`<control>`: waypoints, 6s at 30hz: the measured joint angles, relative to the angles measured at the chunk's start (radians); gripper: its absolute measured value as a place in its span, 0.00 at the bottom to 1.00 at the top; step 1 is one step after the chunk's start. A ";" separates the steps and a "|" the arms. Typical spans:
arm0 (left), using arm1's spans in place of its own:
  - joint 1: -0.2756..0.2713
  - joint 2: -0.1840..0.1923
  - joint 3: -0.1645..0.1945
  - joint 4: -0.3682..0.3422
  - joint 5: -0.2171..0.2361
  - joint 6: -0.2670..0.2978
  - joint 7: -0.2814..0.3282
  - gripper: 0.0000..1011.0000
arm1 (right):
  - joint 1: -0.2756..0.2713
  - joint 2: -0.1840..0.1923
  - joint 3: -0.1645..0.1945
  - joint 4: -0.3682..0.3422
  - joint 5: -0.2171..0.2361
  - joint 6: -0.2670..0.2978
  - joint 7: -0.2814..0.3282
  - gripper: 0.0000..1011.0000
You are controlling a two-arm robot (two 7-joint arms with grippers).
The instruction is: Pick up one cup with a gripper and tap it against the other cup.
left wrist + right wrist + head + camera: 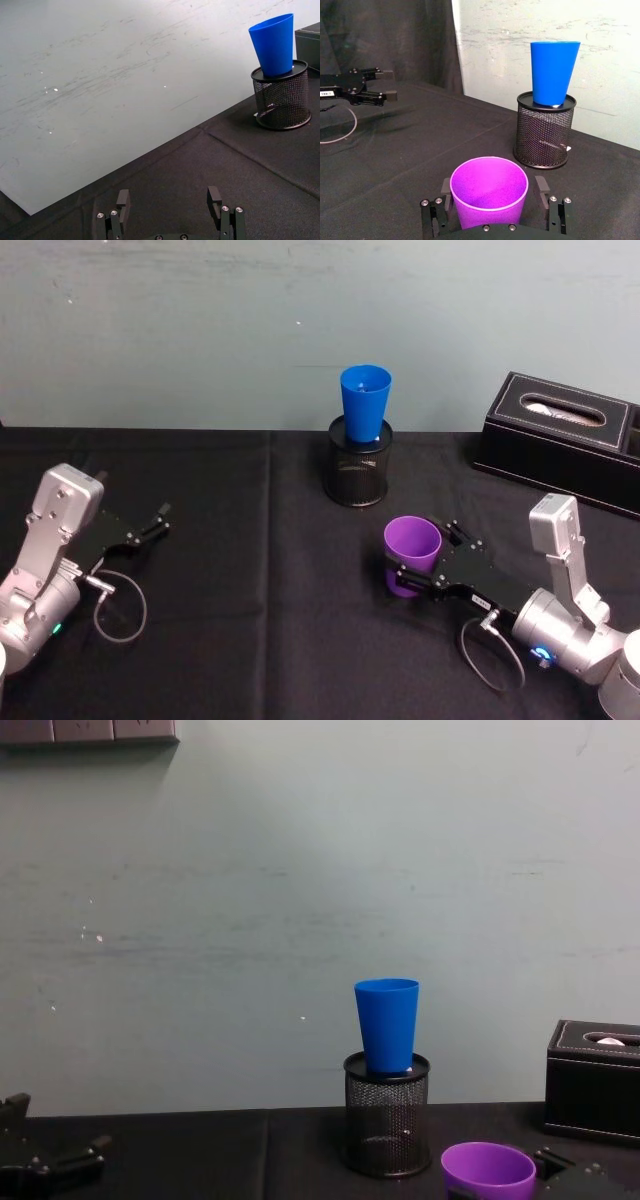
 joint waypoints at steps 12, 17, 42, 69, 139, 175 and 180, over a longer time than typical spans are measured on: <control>0.000 0.000 0.000 0.000 0.000 0.000 0.000 1.00 | 0.018 -0.008 -0.009 0.022 -0.004 -0.003 0.009 0.99; 0.000 0.000 0.000 0.000 0.000 0.000 0.000 1.00 | 0.017 -0.008 -0.009 0.022 -0.004 -0.003 0.009 0.99; 0.000 0.000 0.000 0.000 0.000 0.000 0.000 1.00 | 0.015 -0.007 -0.007 0.018 -0.003 -0.002 0.008 0.74; 0.000 0.000 0.000 0.000 0.000 0.000 0.000 1.00 | 0.015 -0.007 -0.007 0.018 -0.003 -0.002 0.007 0.73; 0.000 0.000 0.000 0.000 0.000 0.000 0.000 1.00 | -0.109 -0.021 0.114 -0.229 -0.014 0.047 -0.178 0.73; 0.000 0.000 0.000 0.000 0.000 0.000 0.000 1.00 | 0.158 -0.112 0.064 0.068 -0.021 0.008 -0.097 0.73; 0.000 0.000 0.000 0.000 0.000 0.000 0.000 1.00 | 0.195 -0.122 0.060 0.120 -0.019 -0.002 -0.073 0.73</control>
